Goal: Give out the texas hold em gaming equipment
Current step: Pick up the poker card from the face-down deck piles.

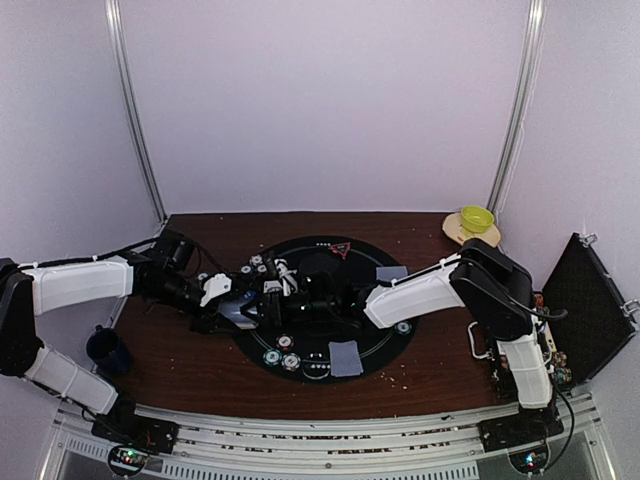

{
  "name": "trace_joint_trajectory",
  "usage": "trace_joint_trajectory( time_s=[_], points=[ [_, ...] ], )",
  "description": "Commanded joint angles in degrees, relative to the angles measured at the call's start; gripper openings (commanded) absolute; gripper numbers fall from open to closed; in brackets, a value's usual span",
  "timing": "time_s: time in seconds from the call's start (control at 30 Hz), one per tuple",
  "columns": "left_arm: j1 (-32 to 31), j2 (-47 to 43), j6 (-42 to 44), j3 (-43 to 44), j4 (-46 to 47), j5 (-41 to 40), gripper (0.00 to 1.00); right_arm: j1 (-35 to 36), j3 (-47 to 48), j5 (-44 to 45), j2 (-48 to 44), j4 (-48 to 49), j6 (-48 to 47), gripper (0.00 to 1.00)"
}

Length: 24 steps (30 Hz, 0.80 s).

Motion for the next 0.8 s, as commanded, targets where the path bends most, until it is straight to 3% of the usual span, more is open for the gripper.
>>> trace_joint_trajectory(
  time_s=[0.0, 0.33, 0.77],
  points=[
    [-0.06, -0.54, 0.56, 0.03, 1.56, 1.83, 0.47, -0.91, -2.88, 2.19, -2.96, -1.15, -0.25, 0.52],
    [-0.04, -0.1, 0.56, 0.08, 1.55, 1.7, 0.47, -0.92, -6.24, -1.33, -5.6, 3.03, 2.44, 0.42],
    [-0.11, 0.07, 0.59, 0.11, 1.56, 1.62, 0.47, -0.91, -8.81, -4.48, -6.69, 8.54, 6.21, 0.15]
  ],
)
